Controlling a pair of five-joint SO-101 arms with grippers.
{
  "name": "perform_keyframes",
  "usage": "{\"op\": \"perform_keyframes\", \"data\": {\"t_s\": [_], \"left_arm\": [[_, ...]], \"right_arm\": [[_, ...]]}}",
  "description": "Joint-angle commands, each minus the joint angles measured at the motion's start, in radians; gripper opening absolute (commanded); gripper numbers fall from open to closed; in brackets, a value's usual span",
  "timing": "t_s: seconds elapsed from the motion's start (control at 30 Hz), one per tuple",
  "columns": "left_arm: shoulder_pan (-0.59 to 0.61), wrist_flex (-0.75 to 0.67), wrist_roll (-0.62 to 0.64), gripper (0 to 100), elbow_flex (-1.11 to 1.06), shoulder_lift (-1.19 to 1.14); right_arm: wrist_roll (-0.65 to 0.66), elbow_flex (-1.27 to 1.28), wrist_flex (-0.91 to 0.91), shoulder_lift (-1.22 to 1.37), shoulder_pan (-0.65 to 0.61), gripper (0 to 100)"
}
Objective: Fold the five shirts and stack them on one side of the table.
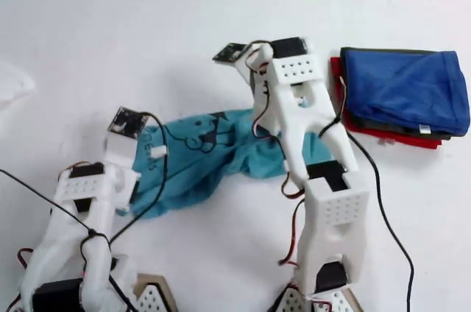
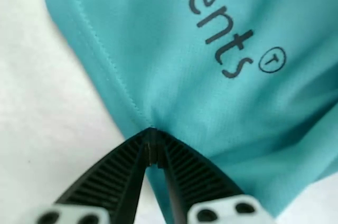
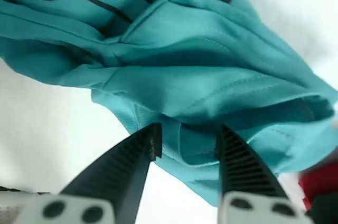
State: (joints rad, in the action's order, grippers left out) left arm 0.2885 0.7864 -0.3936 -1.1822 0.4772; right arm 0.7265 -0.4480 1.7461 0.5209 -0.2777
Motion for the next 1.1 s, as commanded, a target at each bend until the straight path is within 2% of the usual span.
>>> {"op": "perform_keyframes", "data": {"t_s": [0.0,0.37,0.6,0.67,0.73,0.8,1.07], "left_arm": [[-0.005,-0.017,0.005,3,0.03,-0.002],[-0.005,-0.017,0.005,3,0.03,-0.002],[-0.005,-0.017,0.005,3,0.03,-0.002],[-0.005,-0.017,0.005,3,0.03,-0.002],[-0.005,-0.017,0.005,3,0.03,-0.002],[-0.005,-0.017,0.005,3,0.03,-0.002],[-0.005,-0.017,0.005,3,0.03,-0.002]], "right_arm": [[0.008,0.003,0.022,-0.004,0.015,17.3],[0.008,-0.003,0.012,0.091,-0.018,17.3],[0.008,-0.112,-0.012,0.12,-0.016,16.5],[0.008,-0.127,-0.012,0.122,-0.019,10.8],[0.008,-0.127,-0.016,0.122,-0.019,1.0],[0.008,-0.127,-0.019,0.122,-0.019,3.6],[0.002,-0.195,-0.018,0.114,-0.061,1.9]]}}
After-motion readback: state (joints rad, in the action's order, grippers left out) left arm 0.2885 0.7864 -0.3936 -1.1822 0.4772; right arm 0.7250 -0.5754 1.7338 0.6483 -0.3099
